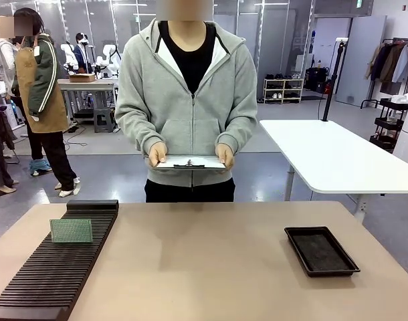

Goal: Inspect the PCB.
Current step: Pick up the Blank PCB and present it to the human.

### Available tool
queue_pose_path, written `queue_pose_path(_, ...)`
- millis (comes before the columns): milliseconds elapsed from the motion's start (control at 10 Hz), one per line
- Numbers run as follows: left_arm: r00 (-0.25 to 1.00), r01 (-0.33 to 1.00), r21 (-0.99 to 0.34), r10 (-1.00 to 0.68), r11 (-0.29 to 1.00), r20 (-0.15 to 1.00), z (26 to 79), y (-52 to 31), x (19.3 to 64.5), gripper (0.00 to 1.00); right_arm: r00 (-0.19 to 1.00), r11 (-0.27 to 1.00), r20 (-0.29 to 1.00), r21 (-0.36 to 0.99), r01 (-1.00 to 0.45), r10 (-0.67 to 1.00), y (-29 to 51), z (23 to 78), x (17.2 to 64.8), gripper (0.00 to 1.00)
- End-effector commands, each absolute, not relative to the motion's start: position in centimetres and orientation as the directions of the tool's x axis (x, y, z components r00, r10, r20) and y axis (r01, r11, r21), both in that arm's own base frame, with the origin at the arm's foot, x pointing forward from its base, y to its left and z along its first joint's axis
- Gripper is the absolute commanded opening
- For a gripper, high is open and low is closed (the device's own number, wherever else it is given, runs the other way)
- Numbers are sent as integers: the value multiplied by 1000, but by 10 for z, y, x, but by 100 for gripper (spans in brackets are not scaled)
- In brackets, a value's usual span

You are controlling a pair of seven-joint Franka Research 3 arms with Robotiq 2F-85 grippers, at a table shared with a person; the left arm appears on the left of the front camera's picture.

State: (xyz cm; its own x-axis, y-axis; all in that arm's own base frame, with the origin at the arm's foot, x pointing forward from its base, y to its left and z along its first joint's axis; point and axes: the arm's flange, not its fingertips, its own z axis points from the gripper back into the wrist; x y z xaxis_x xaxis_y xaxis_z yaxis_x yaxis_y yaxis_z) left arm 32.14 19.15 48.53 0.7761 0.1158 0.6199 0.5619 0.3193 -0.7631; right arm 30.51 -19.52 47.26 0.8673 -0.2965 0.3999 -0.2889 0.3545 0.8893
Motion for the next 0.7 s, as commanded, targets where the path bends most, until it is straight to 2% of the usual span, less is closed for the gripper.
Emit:
queue_pose_path(0, 775, 563, -763, 118, 318, 621, 486, 192, 321, 100, 868, 352, 400, 890, -291, -295, -195, 473, 305, 100)
queue_pose_path(400, 776, 561, -763, 117, 320, 620, 485, 192, 321, 100, 868, 352, 400, 890, -291, -295, -195, 473, 305, 100)
queue_pose_path(500, 655, 662, -578, 6, 478, 756, 512, 187, 299, 100, 868, 352, 400, 890, -291, -295, -195, 473, 305, 100)
queue_pose_path(600, 577, 721, -416, -148, 554, 803, 532, 174, 297, 100, 868, 352, 400, 890, -291, -295, -195, 473, 305, 100)
